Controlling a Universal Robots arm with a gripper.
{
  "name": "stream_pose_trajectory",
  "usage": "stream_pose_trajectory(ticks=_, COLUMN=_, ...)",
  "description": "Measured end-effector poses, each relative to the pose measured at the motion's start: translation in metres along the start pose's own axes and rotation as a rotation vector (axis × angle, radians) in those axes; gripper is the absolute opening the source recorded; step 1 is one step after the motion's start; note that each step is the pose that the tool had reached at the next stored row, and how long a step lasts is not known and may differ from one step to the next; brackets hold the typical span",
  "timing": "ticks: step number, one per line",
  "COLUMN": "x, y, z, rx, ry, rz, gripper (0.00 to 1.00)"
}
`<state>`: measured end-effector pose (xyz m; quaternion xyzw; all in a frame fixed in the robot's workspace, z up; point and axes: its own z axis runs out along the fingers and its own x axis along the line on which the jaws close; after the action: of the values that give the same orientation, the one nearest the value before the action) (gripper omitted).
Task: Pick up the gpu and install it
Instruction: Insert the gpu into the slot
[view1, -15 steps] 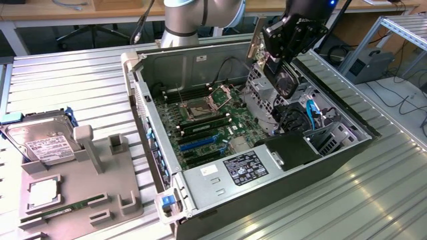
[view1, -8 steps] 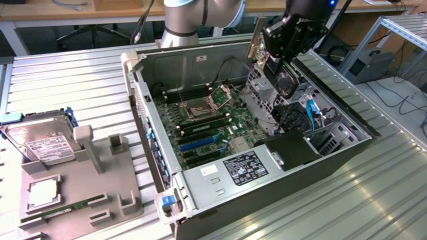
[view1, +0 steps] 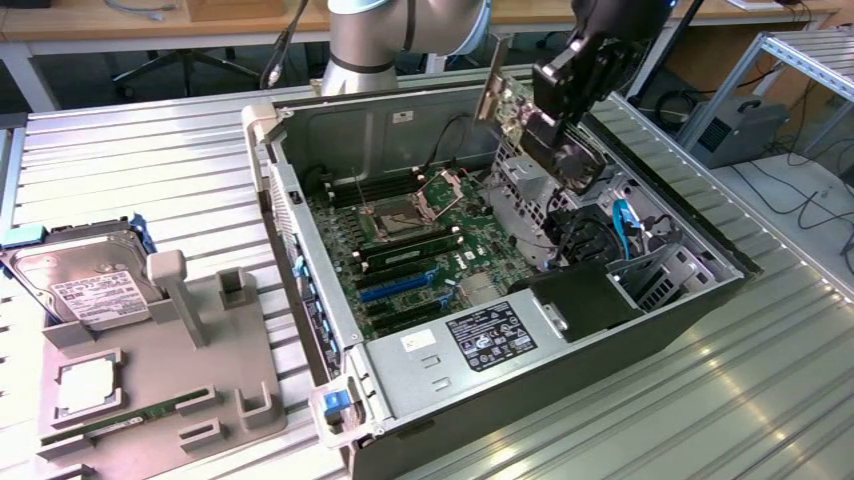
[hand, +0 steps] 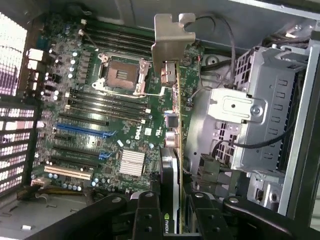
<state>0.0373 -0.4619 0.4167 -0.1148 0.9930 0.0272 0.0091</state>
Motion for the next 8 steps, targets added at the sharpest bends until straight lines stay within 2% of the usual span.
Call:
stream_pose_trajectory(ticks=3, x=0.0, y=0.0, z=0.0, rx=-0.0023, ry=0.0048, rz=-0.092, gripper=0.27)
stream_pose_trajectory(ticks=6, x=0.0, y=0.0001, z=0.0, rx=-0.0038, ry=0.008, rz=-0.155, gripper=0.27)
stream_pose_trajectory(ticks=8, x=0.0, y=0.0, z=0.0, rx=-0.0061, ry=0.0131, rz=-0.251, gripper=0.27)
